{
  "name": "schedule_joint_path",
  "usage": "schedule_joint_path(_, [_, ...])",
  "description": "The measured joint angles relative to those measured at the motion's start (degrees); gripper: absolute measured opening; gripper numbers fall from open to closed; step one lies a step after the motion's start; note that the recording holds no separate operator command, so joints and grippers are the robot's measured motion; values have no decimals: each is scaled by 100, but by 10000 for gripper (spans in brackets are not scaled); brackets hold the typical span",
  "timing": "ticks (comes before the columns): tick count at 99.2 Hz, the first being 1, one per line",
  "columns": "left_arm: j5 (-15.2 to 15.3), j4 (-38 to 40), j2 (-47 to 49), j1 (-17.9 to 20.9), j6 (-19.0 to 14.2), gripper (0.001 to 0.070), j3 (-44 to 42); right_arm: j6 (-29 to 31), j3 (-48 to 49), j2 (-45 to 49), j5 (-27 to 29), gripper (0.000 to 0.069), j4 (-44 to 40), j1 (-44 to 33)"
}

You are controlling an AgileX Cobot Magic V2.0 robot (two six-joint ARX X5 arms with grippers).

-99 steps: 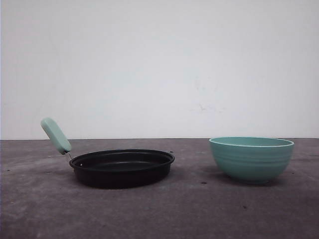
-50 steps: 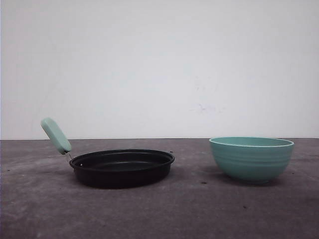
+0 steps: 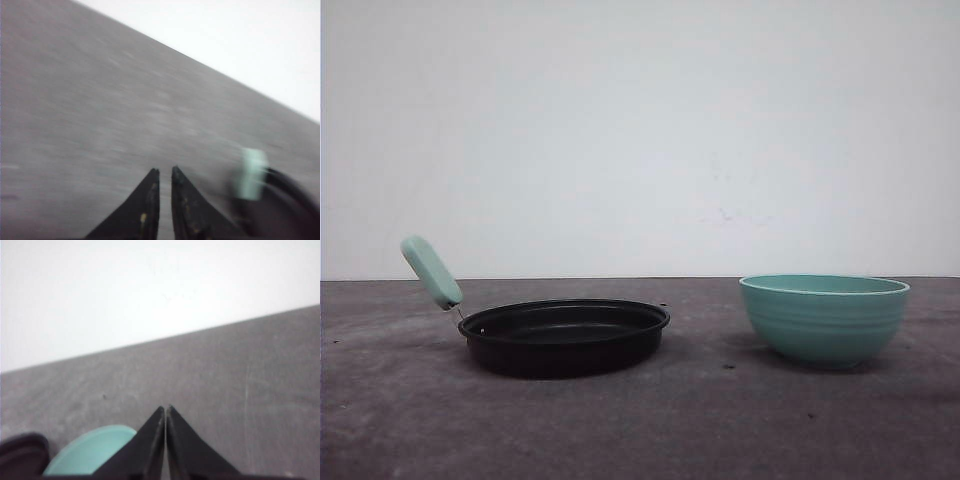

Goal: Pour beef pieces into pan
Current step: 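Move left gripper to pan handle and right gripper to bowl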

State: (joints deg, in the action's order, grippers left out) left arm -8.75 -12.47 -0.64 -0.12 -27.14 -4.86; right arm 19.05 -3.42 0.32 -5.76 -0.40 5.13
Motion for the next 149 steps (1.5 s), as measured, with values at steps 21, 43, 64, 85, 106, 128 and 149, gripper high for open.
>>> schedule_joint_path(21, [-190, -315, -658, -2, -37, 17, -1373, 50, -1488, 470, 20, 4, -385, 0])
schedule_joint_path(43, [-323, -1067, -2457, -2, 678, 17, -2927, -201, -3001, 1690, -17, 4, -1108, 0])
schedule_joint_path(64, [-748, -1287, -4037, 0, 914, 90, -4461, -634, -3860, 2673, -673, 140, -1158, 0])
schedule_joint_path(85, [-1534, -1346, -4509, 0, 540, 467, -4640, -614, -3923, 3338, -1375, 540, -1582, 0])
schedule_joint_path(106, [-1569, -1773, -4518, -22, 374, 511, -4640, -614, -3923, 3536, -1379, 627, -2133, 0])
schedule_joint_path(128, [-1499, -2114, -4590, -186, 398, 514, -4640, -442, -3923, 3960, -1512, 684, -2151, 0])
schedule_joint_path(149, [-691, -2350, -4597, -518, 839, 514, -4640, -354, -3923, 4151, -1526, 684, -2159, 0])
